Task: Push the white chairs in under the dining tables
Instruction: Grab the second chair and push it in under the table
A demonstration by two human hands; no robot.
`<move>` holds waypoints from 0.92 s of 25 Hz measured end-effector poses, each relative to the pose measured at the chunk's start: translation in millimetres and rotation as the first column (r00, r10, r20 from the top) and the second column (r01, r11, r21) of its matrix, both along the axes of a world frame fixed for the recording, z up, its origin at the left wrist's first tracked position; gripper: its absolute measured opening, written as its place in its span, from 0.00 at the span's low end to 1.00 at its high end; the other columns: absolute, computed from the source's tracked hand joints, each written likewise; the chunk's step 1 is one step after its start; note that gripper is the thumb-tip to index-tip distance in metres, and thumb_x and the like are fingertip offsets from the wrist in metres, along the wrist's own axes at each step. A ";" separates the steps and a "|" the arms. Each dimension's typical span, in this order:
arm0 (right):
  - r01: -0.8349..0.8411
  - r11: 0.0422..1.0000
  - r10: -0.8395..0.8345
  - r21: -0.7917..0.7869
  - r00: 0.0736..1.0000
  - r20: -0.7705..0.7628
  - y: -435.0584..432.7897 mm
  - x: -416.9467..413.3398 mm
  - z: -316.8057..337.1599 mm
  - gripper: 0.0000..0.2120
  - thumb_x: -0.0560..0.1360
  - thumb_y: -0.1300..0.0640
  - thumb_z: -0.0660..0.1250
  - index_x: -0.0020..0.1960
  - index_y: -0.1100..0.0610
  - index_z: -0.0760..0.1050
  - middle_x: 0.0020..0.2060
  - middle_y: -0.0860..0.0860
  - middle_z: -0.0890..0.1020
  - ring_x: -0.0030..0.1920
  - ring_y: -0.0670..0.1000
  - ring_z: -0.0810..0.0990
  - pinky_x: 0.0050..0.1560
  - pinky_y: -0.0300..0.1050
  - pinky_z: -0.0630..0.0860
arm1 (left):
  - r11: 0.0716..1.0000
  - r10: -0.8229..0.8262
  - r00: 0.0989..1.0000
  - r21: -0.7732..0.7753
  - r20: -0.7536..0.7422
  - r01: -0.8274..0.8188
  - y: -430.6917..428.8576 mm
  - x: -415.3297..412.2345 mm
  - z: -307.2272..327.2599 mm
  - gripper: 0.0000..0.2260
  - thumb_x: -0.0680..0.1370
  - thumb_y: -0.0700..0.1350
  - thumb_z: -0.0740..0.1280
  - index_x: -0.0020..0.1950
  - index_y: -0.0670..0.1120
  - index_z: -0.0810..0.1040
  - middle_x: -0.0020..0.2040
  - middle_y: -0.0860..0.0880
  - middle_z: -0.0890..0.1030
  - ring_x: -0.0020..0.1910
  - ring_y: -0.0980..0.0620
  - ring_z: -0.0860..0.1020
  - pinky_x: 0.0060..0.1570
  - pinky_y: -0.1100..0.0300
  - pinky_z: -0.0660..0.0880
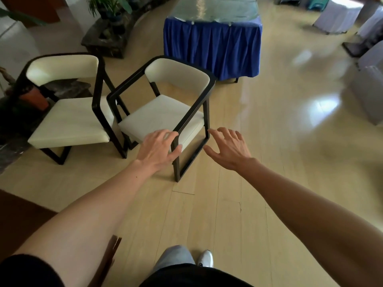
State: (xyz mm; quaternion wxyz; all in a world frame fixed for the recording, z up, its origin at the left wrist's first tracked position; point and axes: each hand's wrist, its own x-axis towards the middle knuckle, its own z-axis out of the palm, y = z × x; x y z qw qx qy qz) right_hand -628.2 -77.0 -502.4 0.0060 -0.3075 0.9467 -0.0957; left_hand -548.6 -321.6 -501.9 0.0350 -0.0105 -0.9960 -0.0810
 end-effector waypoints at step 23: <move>0.122 0.992 -0.123 0.042 0.992 0.013 26.0 -379.0 -17.0 0.35 0.76 0.30 0.49 0.76 0.48 0.61 0.71 0.59 0.71 0.70 0.62 0.69 0.71 0.63 0.61 | 0.989 -0.120 0.992 0.090 0.048 0.116 27.7 -401.5 -28.6 0.25 0.81 0.60 0.54 0.71 0.47 0.71 0.70 0.44 0.74 0.69 0.44 0.72 0.69 0.46 0.66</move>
